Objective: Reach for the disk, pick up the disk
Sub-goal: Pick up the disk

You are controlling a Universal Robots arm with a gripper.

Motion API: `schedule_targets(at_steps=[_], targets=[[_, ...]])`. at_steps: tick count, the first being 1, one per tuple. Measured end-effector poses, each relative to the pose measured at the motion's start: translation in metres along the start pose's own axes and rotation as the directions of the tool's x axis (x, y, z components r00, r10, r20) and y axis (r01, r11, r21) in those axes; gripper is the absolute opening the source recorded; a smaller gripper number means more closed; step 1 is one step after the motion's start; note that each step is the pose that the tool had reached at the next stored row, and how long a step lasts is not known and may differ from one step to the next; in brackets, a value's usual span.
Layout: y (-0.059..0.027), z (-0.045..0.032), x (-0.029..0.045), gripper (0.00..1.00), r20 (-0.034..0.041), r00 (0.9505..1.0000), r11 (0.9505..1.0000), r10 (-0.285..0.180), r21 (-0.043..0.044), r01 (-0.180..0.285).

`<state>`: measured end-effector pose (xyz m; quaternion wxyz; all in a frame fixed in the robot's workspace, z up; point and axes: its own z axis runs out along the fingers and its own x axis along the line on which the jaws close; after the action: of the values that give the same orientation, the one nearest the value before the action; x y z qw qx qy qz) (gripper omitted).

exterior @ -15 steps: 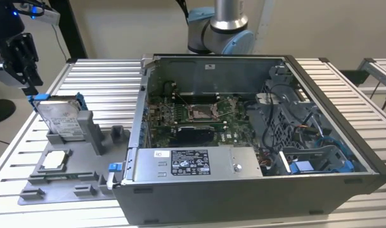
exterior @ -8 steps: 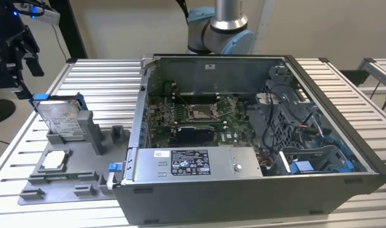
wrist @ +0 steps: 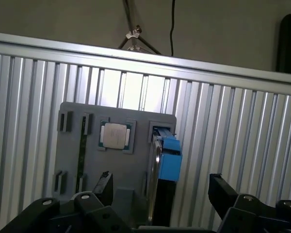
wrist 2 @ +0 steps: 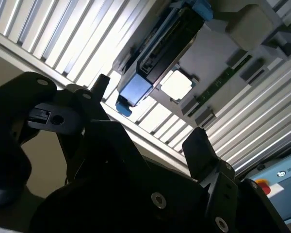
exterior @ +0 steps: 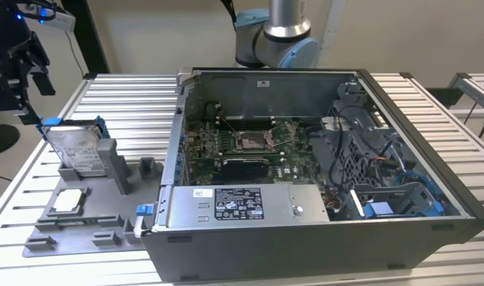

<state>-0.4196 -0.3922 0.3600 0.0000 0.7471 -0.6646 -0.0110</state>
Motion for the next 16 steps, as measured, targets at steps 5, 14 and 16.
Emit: schedule_targets(at_steps=[5, 14, 16], targets=[[0.0000, 0.0019, 0.0000, 1.00, 0.0003, 0.9999, 0.9999, 0.010, 0.0004, -0.010], [-0.0003, 0.0104, 0.0001, 1.00, 0.0006, 0.9992, 0.9992, 0.041, 0.0007, -0.041], [-0.0007, 0.0126, 0.0003, 1.00, 0.0008, 0.9988, 0.9988, 0.049, 0.0010, -0.049]])
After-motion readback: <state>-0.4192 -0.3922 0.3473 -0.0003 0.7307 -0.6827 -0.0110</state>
